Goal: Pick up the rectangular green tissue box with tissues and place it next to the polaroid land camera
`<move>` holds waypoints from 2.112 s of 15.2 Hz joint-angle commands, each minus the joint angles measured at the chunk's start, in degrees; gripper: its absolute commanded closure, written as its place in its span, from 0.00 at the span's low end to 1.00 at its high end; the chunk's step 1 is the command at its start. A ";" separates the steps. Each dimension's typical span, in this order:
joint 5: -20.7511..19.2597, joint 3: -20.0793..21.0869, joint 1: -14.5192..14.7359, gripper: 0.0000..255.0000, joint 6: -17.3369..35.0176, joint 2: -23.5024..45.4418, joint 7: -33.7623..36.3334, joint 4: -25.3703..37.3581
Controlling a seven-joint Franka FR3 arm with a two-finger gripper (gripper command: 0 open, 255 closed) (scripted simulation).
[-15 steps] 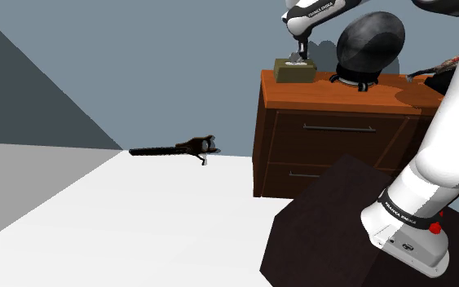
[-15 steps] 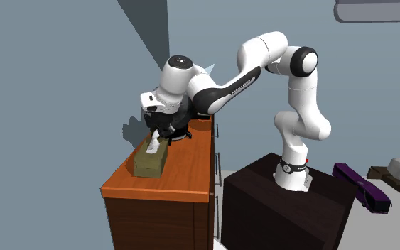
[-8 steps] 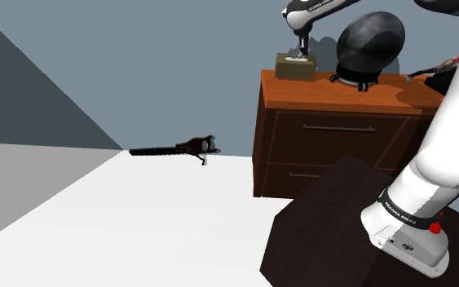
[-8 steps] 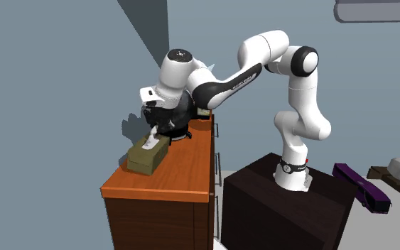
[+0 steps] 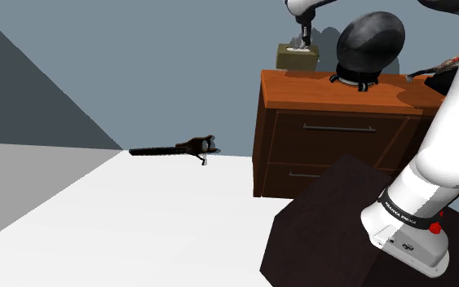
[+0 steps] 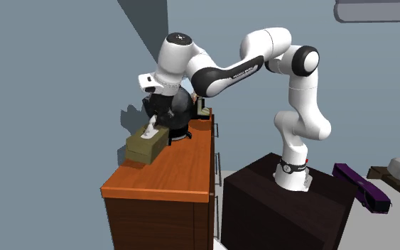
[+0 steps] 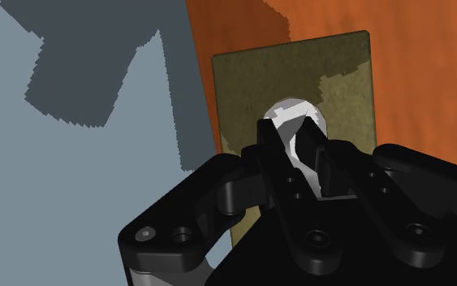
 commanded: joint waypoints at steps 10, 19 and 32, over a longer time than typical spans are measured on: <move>1.49 0.17 0.08 1.00 -7.22 0.35 -4.12 8.51; 2.71 0.18 -0.06 1.00 -13.59 2.06 -7.75 17.46; 4.00 -0.22 -0.94 1.00 -21.44 4.29 -13.03 29.06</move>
